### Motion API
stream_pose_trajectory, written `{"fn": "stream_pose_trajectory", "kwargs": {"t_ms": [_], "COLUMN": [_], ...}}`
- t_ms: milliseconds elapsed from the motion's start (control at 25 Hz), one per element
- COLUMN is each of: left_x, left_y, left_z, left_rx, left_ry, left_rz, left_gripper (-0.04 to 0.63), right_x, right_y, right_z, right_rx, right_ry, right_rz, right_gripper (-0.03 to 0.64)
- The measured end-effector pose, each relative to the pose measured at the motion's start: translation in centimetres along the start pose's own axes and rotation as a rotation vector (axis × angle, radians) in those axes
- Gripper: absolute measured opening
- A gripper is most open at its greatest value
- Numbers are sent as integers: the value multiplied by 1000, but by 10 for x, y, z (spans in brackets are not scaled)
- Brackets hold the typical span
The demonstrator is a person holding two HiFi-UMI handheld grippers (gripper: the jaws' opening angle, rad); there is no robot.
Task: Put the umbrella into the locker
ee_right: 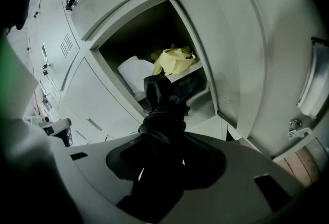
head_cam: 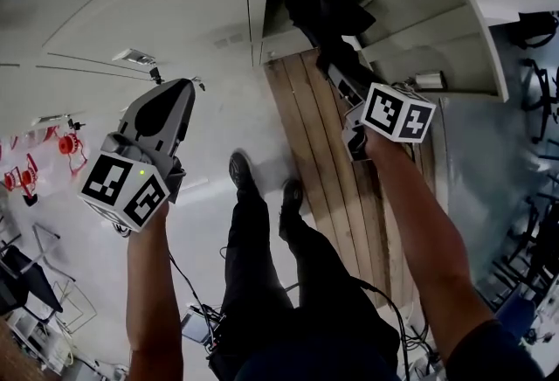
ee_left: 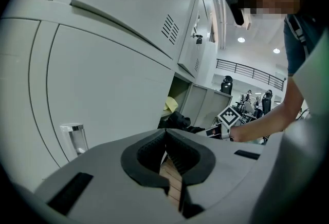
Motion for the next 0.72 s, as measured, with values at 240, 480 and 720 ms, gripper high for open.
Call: {"fn": "stream_pose_trajectory", "kwargs": {"t_ms": [240, 480, 720], "left_x": [17, 31, 41], "left_y": [-10, -24, -38], "left_z": [15, 31, 38], "left_rx": [-8, -19, -13], "left_ry": [12, 20, 28], "left_rz": [3, -2, -3], "left_gripper": [18, 18, 18], "right_x": [9, 16, 22], "right_y": [-39, -76, -116], "right_z": [-21, -44, -66], "right_rx": [9, 47, 71], "right_ry": [5, 28, 73], "right_rz": [1, 3, 16], "right_gripper": [198, 198, 198]}}
Point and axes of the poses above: the fingertips, and each gripper's own axes: y backward along the fingers, z to its left, x out of its underside, the point moved 1 cm from there along y, backward along the fingers, and after that the axes turned 9 degrees about -x, right-handed, at the moved point
